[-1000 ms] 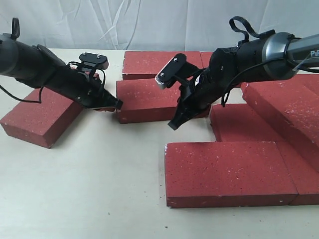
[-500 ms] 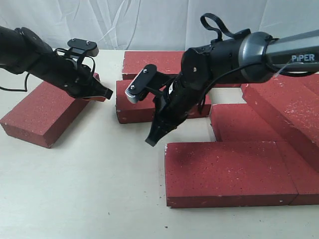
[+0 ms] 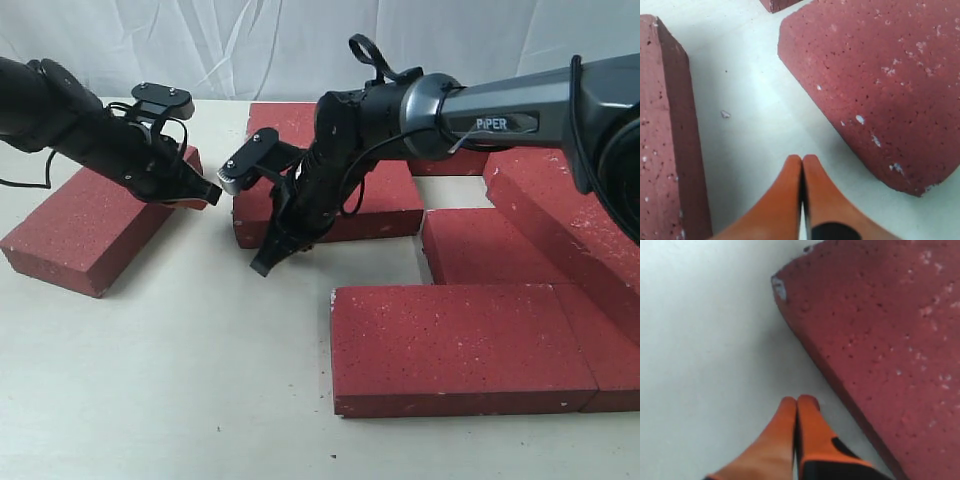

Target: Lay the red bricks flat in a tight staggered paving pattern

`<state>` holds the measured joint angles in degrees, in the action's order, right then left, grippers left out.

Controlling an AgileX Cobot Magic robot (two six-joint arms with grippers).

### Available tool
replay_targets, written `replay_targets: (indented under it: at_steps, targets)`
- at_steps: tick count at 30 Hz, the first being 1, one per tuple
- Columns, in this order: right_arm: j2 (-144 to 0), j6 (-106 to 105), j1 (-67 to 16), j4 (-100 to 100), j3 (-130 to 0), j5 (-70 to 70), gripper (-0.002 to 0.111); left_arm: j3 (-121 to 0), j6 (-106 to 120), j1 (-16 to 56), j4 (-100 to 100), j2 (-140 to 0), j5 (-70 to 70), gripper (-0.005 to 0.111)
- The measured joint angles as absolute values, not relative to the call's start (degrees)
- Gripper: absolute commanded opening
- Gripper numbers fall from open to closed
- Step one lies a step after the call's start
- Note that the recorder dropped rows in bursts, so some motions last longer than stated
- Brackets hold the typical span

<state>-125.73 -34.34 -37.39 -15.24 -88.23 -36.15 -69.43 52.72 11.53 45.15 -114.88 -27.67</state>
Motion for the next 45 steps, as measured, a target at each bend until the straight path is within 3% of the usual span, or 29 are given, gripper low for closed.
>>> replay_targets:
  at_steps: [30,45]
  targets:
    - [-125.76,-25.82,-37.39,-6.03,-88.57,-28.52,-0.001,-69.43,52.72,11.53,45.61,-114.88,-27.23,0.000]
    - [-119.01,-25.40,-37.00,-4.70,-88.29,-41.40,-0.001,-69.43,52.72,11.53,46.54,-114.88,-27.23,0.000]
